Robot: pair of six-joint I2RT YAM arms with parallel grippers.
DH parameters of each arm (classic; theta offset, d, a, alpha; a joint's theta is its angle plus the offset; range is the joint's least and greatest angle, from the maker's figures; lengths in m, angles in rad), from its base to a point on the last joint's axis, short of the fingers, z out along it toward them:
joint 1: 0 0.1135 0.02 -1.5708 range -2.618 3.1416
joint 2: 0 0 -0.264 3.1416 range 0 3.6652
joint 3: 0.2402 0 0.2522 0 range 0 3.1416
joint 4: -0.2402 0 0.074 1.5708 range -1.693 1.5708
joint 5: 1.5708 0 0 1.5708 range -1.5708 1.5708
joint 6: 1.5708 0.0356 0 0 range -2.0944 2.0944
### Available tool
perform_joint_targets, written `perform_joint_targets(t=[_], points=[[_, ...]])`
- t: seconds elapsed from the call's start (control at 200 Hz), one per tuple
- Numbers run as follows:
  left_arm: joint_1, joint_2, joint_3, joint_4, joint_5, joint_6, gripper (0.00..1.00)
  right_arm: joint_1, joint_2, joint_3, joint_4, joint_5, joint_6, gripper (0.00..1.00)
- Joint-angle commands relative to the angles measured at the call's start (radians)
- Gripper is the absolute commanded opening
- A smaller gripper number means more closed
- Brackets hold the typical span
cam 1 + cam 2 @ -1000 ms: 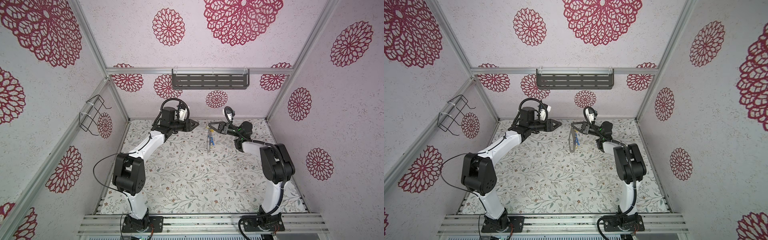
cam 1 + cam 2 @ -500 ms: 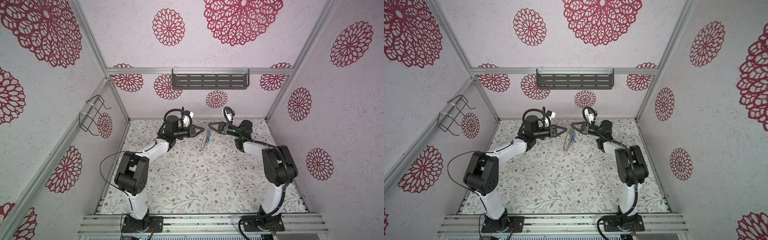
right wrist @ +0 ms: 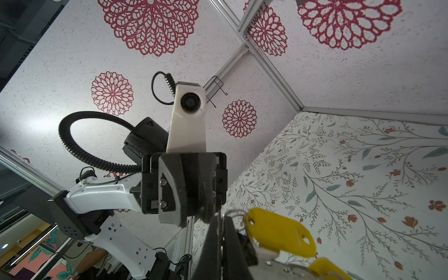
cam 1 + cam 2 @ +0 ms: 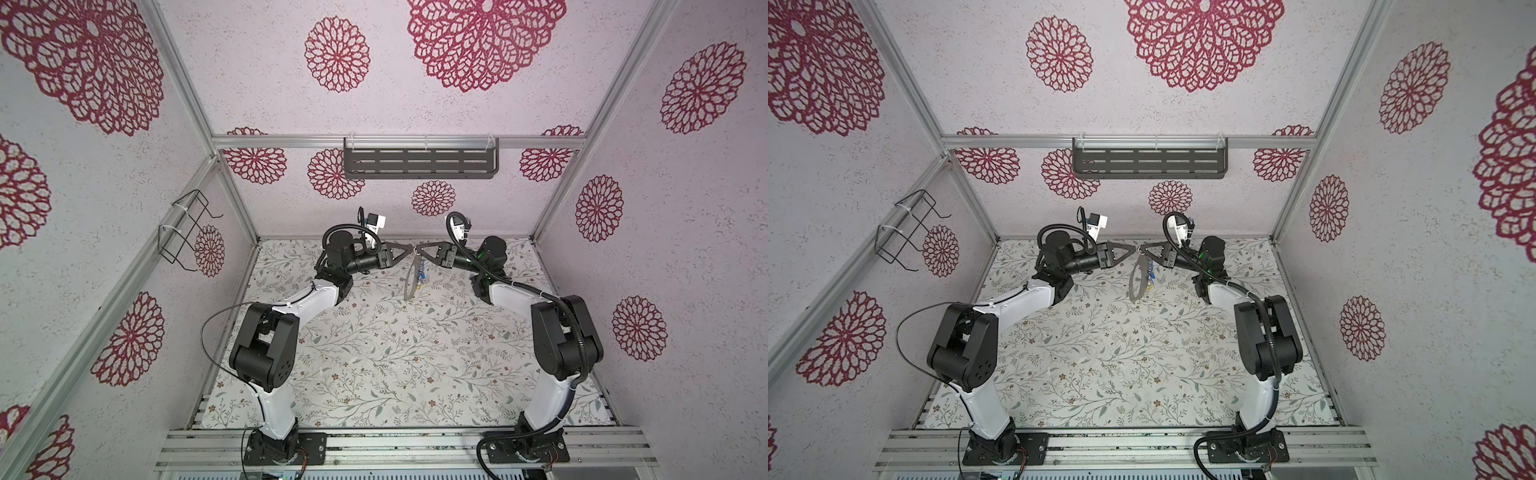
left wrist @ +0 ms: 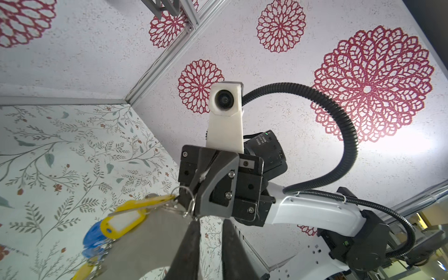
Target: Remove the keys from the keyring
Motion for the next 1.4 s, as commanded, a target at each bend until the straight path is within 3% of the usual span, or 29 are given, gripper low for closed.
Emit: perform_joint_targets(t=[0.0,0.19,0.395,0.615,0.911,1.396], points=[[-0.016,0.023,0.006,0.064,0.02,-0.026,0.19,0.008,-0.048,0.024,0.048,0.01,-0.028,0.0],[-0.015,0.034,-0.009,0.092,0.015,-0.042,0.19,0.012,-0.056,0.03,0.044,0.006,-0.026,0.0],[0.007,0.006,-0.029,0.083,0.004,-0.029,0.26,0.01,-0.077,0.026,0.0,0.005,-0.061,0.0],[0.035,-0.043,-0.069,-0.005,-0.026,0.049,0.26,0.011,-0.078,0.023,0.001,0.007,-0.059,0.0],[0.011,0.01,-0.052,0.117,-0.008,-0.041,0.25,0.018,-0.082,0.031,0.007,0.008,-0.048,0.0],[-0.012,0.046,-0.032,0.159,0.0,-0.081,0.22,0.038,-0.07,0.047,0.036,0.007,-0.016,0.0]])
